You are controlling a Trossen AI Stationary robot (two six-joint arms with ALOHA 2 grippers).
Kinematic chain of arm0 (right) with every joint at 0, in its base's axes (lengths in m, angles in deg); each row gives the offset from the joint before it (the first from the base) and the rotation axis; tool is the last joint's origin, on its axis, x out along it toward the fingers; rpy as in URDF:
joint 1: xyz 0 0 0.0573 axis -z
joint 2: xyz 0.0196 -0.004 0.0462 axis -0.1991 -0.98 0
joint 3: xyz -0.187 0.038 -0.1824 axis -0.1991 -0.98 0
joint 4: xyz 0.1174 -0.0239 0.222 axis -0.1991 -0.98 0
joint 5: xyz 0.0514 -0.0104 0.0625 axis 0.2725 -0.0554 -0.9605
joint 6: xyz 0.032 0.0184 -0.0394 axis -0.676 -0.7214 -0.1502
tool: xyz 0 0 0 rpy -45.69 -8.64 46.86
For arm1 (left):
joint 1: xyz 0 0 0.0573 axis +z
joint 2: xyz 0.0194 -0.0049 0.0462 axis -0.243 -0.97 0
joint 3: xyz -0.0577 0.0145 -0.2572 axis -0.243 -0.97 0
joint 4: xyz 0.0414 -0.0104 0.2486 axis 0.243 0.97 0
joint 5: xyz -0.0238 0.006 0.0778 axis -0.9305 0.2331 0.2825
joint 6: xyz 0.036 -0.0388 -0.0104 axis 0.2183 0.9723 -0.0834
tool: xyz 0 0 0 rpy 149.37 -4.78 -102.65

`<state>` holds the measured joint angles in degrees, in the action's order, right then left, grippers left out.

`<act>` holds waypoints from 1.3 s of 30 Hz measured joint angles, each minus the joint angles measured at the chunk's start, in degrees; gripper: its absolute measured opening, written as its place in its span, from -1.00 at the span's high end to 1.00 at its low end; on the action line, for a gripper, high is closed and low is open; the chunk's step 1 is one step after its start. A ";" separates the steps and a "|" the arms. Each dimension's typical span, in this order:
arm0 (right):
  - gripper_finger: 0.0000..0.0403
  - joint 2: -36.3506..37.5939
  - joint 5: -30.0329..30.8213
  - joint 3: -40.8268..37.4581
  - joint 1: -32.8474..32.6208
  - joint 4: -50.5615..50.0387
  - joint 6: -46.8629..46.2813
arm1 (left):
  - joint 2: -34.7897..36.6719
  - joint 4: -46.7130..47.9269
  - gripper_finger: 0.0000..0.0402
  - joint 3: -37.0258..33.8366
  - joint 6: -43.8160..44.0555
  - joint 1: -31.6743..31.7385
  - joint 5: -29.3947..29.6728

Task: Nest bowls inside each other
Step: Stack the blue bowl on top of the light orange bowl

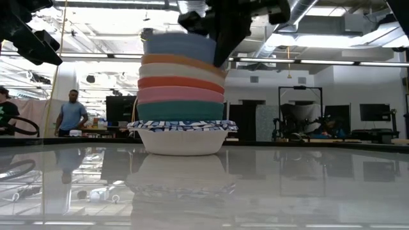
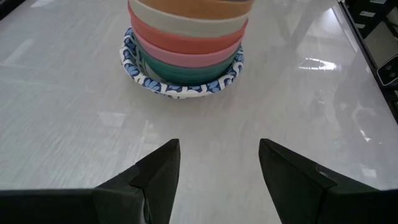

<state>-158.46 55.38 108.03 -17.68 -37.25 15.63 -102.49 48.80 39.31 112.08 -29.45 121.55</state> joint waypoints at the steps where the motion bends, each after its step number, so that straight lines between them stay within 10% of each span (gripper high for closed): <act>1: 0.96 -0.32 0.00 0.00 0.00 -0.35 -0.04 | 0.00 0.08 -0.04 0.02 0.01 0.01 0.00; 39: 0.26 -1.22 2.17 2.83 1.04 2.74 -14.58 | -0.01 0.01 -0.04 -0.01 0.00 0.01 0.00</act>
<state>-159.68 57.55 110.86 -16.63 -34.51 1.06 -102.50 48.82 39.30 112.08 -29.45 121.55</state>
